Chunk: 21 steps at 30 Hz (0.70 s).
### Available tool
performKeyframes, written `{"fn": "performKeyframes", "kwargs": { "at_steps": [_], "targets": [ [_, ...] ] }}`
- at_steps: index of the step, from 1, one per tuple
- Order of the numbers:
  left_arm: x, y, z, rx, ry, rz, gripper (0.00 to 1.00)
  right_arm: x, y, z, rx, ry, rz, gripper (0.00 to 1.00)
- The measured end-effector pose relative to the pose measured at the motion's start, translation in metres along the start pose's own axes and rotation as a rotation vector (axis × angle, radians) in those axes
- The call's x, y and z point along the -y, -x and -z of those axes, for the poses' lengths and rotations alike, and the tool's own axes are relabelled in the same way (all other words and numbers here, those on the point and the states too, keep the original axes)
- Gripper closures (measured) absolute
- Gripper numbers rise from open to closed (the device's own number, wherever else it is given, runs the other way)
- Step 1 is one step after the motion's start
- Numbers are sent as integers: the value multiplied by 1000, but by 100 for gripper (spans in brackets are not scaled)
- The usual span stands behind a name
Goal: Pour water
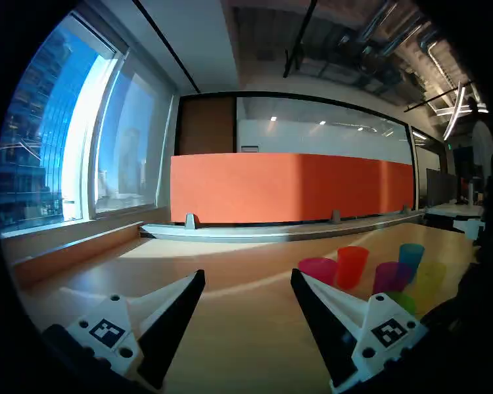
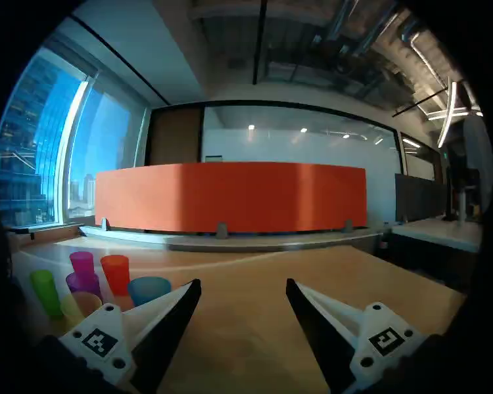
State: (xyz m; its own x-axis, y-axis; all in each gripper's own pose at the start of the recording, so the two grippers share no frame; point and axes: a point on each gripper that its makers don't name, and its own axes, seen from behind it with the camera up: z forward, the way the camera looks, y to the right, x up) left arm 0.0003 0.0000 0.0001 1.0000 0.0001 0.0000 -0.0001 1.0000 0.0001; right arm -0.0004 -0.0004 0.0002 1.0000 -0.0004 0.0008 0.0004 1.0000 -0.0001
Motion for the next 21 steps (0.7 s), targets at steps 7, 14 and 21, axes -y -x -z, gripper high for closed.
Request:
{"fn": "performKeyframes", "kwargs": {
  "at_steps": [7,14,21],
  "targets": [
    [0,0,-1,0,0,0,3,1,-1,0,-1,0,0,0],
    [-1,0,-1,0,0,-1,3,1,-1,0,-1,0,1,0],
    [0,0,0,1,-2,0,3,1,-2,0,-2,-1,1,0]
  ]
}}
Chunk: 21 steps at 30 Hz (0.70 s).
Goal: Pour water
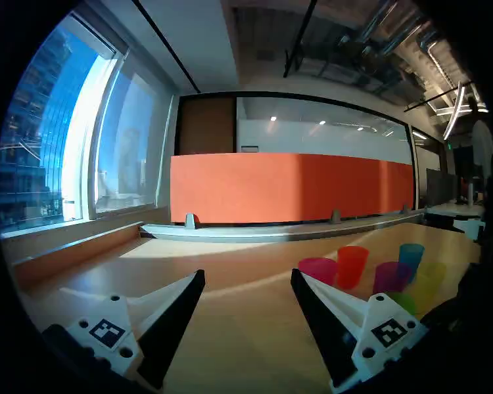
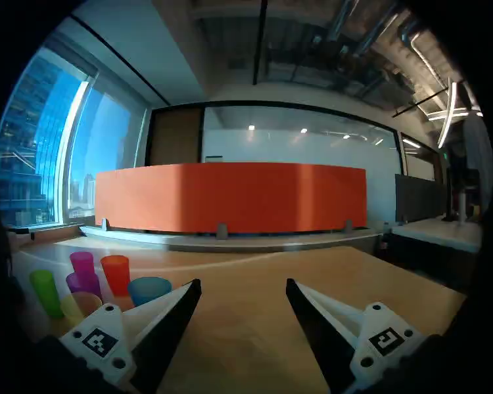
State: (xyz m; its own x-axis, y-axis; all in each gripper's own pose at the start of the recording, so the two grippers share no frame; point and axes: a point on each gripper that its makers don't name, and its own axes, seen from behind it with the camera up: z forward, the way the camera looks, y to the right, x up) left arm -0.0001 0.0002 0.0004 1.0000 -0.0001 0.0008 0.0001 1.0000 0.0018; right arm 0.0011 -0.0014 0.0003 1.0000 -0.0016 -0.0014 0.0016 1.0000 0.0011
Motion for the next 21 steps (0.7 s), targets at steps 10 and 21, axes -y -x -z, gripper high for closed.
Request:
{"fn": "performKeyframes", "kwargs": {
  "at_steps": [10,21],
  "targets": [
    [0,-6,-2,15,4,30,3,3,-1,4,19,5,29,0],
    [4,-48,-1,24,18,-17,3,7,-40,5,62,-23,55,0]
  ]
}}
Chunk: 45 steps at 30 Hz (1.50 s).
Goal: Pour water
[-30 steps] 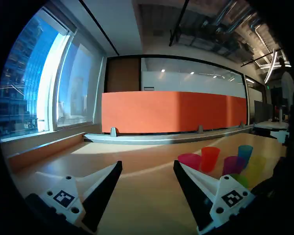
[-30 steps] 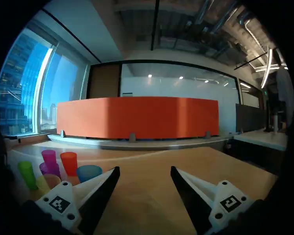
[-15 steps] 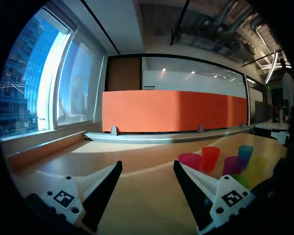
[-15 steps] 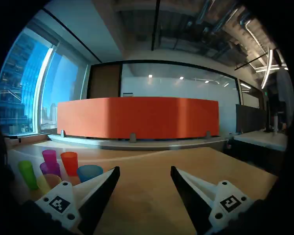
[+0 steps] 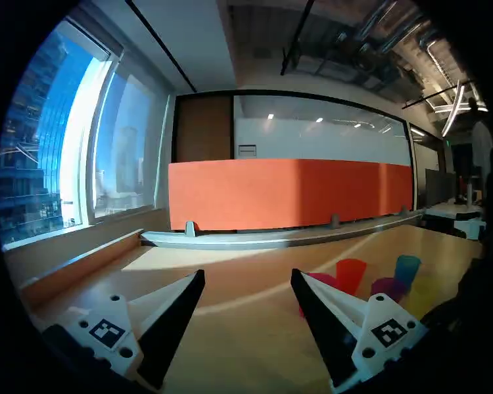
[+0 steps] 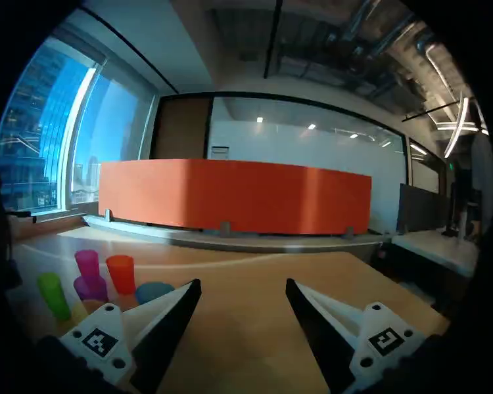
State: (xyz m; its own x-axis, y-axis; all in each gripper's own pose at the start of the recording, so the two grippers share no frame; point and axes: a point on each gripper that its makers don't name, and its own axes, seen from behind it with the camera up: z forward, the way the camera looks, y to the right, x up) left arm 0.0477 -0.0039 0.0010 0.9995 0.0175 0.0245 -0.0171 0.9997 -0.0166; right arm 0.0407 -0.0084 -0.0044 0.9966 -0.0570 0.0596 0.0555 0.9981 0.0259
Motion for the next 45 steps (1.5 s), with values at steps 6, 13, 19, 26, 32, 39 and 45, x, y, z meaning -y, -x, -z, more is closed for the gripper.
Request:
{"fn": "performKeyframes", "kwargs": {
  "at_steps": [6,13,19,26,32,39,45],
  "targets": [
    [2,-28,-3,11,18,23,3,1,-39,-1,0,-27,-34,0],
    [7,-65,-10,12,27,27,3,7,-86,-5,-11,-69,-52,0],
    [8,-99,-16,8,41,24,3,9,-116,-8,-16,-87,-37,0],
    [5,-136,-24,4,71,35,3,16,-137,-9,-6,-115,-25,0],
    [-2,-146,-23,-7,115,22,3,24,-137,-8,-3,-152,-46,0],
    [-20,-148,-21,-2,204,11,3,42,-140,-7,-6,-255,-50,0],
    [-44,-149,-18,-1,332,19,3,65,-141,1,-9,-390,-24,0]
  ]
}}
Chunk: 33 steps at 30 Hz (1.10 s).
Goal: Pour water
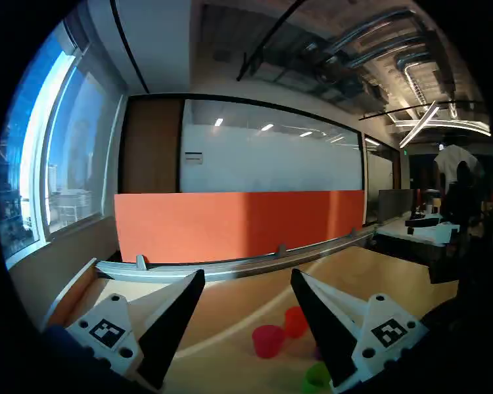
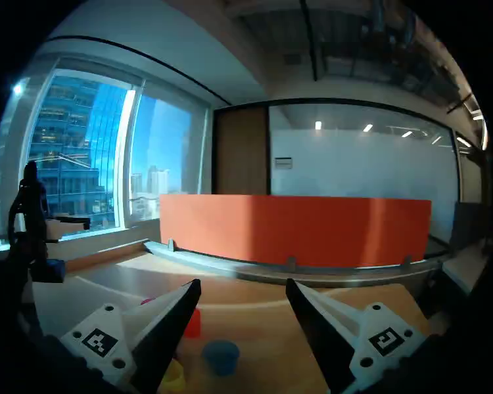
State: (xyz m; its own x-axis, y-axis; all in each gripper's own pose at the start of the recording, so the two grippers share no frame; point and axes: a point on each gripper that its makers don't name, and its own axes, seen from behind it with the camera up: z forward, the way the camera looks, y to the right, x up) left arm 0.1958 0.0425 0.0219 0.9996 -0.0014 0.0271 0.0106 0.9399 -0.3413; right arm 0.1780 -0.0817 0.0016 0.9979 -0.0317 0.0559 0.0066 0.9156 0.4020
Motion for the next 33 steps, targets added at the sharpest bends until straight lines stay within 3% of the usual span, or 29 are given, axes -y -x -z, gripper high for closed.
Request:
{"fn": "performKeyframes", "kwargs": {
  "at_steps": [8,17,33],
  "targets": [
    [-27,2,4,7,143,8,3,23,1,0,12,-139,-12,0],
    [-39,16,6,39,215,-9,3,19,13,-7,43,-168,-17,0],
    [-54,45,13,144,317,-10,3,21,32,-4,171,-225,46,0]
  ]
}}
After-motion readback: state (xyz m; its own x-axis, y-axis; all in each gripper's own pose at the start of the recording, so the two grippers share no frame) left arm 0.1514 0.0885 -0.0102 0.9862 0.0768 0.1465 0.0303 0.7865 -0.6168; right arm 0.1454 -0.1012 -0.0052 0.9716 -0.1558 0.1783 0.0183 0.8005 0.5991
